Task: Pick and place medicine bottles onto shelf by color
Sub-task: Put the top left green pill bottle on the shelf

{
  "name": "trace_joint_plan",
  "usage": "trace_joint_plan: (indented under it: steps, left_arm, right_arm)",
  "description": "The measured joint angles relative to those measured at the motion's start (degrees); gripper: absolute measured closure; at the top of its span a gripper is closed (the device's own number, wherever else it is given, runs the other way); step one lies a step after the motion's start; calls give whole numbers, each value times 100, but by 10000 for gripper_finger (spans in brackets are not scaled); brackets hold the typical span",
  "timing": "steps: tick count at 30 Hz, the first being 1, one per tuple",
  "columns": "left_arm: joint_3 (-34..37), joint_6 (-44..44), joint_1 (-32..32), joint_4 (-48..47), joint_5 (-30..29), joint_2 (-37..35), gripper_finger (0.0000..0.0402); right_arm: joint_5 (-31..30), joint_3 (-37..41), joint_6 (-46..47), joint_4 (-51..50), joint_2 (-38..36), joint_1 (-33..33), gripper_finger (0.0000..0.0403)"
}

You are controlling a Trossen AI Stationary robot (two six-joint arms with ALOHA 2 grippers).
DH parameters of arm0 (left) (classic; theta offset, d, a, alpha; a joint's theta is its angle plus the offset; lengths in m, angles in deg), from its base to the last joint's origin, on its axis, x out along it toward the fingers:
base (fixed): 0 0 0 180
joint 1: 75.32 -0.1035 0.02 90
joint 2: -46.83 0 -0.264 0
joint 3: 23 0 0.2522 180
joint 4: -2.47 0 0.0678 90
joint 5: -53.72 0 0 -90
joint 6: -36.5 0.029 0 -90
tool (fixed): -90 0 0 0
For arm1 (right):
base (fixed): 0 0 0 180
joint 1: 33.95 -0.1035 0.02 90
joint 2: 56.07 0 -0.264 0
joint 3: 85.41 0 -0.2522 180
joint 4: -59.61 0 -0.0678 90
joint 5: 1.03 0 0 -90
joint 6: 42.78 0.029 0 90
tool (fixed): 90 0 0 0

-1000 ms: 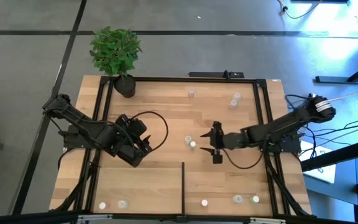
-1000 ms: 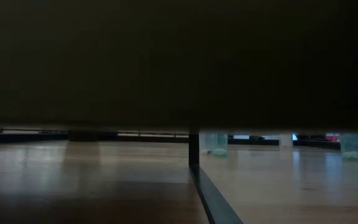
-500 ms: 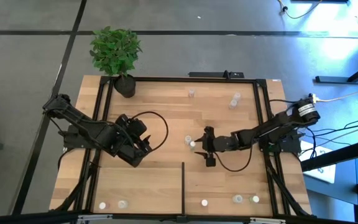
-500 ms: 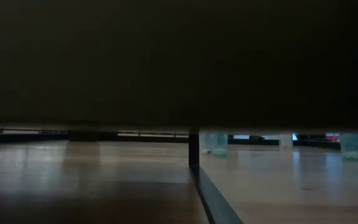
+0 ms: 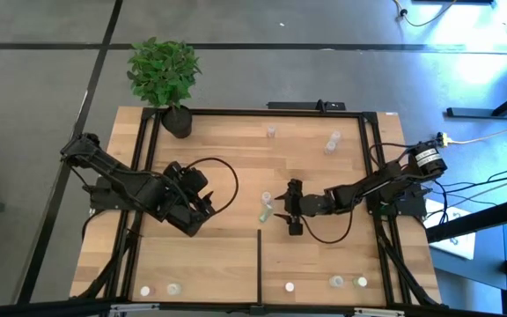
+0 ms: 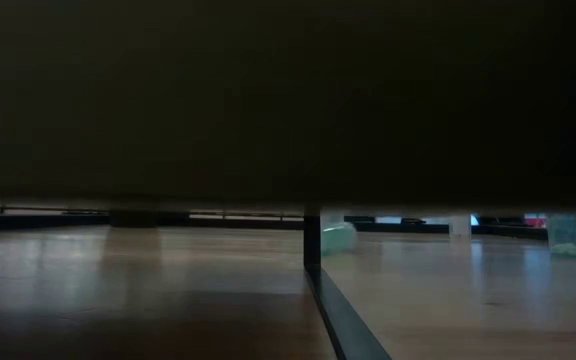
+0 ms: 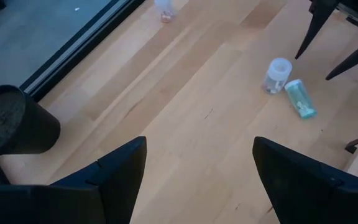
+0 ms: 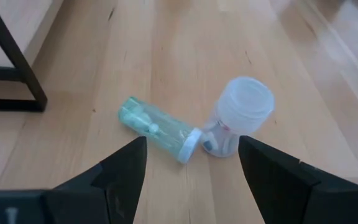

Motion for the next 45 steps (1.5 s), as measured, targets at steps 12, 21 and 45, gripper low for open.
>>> trace_joint_plan:
  steps: [12,21,45]
  left_arm:
    - [0,-172,-6,130,-1,0,113]
    - [0,41,-254,484,182,87,113]
    - [1199,1318,-1422,3783,1807,275,113]
  right_arm:
    - [355,0,-342,5,-174,-12,146]
    - [345,0,-870,-482,-1113,-239,146]
    - [-404,2,-1196,-2473,-4064,-1015,146]
